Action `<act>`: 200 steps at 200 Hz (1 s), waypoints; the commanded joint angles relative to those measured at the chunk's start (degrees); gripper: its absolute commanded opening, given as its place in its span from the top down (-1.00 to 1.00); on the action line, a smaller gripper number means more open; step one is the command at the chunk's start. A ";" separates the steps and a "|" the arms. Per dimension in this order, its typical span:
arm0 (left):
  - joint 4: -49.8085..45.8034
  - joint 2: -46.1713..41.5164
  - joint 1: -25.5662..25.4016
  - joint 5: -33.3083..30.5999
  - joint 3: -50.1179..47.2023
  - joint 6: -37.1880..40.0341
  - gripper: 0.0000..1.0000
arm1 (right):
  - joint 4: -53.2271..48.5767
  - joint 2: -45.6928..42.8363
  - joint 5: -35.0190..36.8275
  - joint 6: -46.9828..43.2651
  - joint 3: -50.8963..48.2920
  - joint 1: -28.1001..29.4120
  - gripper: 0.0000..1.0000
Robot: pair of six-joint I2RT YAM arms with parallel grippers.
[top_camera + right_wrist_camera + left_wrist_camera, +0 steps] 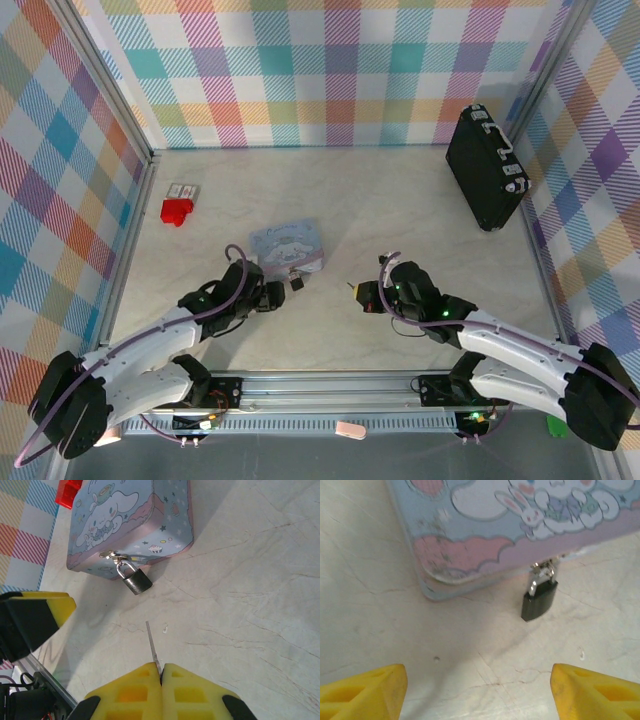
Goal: Unlock the padlock with the key
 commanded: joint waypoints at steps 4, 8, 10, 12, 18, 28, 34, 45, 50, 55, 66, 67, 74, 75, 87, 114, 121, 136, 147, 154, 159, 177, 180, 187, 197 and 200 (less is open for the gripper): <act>13.36 -2.64 -0.46 4.89 -3.68 -1.78 -0.51 | 2.55 0.96 -1.63 1.09 1.60 -0.11 1.00; 14.39 -2.65 -0.46 5.06 -4.12 -1.86 -0.51 | 2.73 1.03 -1.73 1.11 1.60 -0.11 1.00; 14.92 -2.62 -0.46 5.17 -4.30 -1.94 -0.51 | 2.86 1.09 -1.79 1.18 1.60 -0.11 1.00; 15.36 -2.50 -0.46 5.30 -4.48 -1.96 -0.50 | 2.87 1.10 -1.82 1.15 1.60 -0.11 1.00; 16.63 -2.29 -0.54 5.54 -4.88 -1.96 -0.50 | 3.10 1.18 -1.90 1.28 1.60 -0.11 1.00; 18.58 -1.45 -0.54 5.73 -5.41 -2.13 -0.50 | 3.19 1.31 -2.01 1.45 1.68 -0.11 1.00; 19.90 -0.77 -0.54 6.09 -5.78 -2.13 -0.50 | 3.31 1.40 -2.01 1.45 1.77 -0.11 1.00; 22.23 0.79 -0.56 6.34 -6.30 -2.27 -0.49 | 3.52 1.34 -1.99 1.62 1.73 -0.12 1.00; 23.30 1.56 -0.54 6.33 -6.54 -2.39 -0.49 | 3.49 1.32 -2.01 1.64 1.75 -0.11 1.00; 24.57 2.36 -0.50 6.42 -6.80 -2.59 -0.49 | 3.55 1.36 -2.05 1.60 1.77 -0.11 1.00; 27.64 4.07 -0.63 6.65 -7.41 -3.05 -0.49 | 3.64 1.40 -2.01 1.63 1.80 -0.11 1.00; 27.90 4.22 -0.63 6.63 -7.44 -3.13 -0.49 | 3.65 1.40 -2.01 1.64 1.78 -0.11 1.00; 29.35 5.30 -0.63 6.37 -7.64 -3.37 -0.48 | 3.66 1.40 -2.01 1.61 1.77 -0.15 1.00; 29.50 5.49 -0.63 6.31 -7.64 -3.46 -0.48 | 3.49 1.40 -2.01 1.63 1.77 -0.13 1.00; 32.17 7.42 -0.85 6.17 -7.73 -3.73 -0.47 | 3.70 1.49 -1.92 1.69 1.77 -0.11 1.00; 35.22 11.88 -1.42 4.72 -6.93 -3.90 -0.43 | 4.18 1.58 -1.92 1.92 1.44 -0.10 1.00; 35.74 13.01 -1.49 4.34 -6.65 -3.96 -0.41 | 4.39 1.58 -1.92 2.07 1.38 -0.04 1.00; 36.56 15.12 -1.60 2.97 -6.29 -4.69 -0.40 | 4.86 1.49 -1.92 2.21 1.09 -0.02 1.00; 37.61 16.51 -1.60 2.41 -6.25 -5.11 -0.40 | 5.41 1.32 -1.92 2.35 0.73 0.03 1.00; 38.25 17.38 -1.60 2.06 -6.23 -5.36 -0.40 | 5.75 1.23 -1.84 2.39 0.50 -0.02 1.00; 38.66 18.02 -1.60 1.74 -6.20 -5.67 -0.39 | 5.88 1.16 -1.84 2.52 0.30 -0.02 1.00; 41.12 20.51 -1.60 1.30 -6.24 -6.43 -0.36 | 6.16 1.23 -1.87 2.51 0.18 -0.02 1.00; 41.54 21.00 -1.60 1.31 -6.18 -6.45 -0.35 | 6.20 1.23 -1.98 2.38 0.17 -0.02 1.00; 42.11 22.05 -1.60 1.17 -5.95 -6.74 -0.33 | 6.19 1.23 -2.05 2.31 0.19 -0.02 1.00; 43.16 23.39 -1.63 1.22 -5.74 -6.92 -0.31 | 6.30 1.23 -2.14 2.20 0.19 -0.01 1.00; 43.38 23.77 -1.64 1.22 -5.67 -7.04 -0.31 | 6.17 1.23 -2.25 2.21 0.19 -0.02 1.00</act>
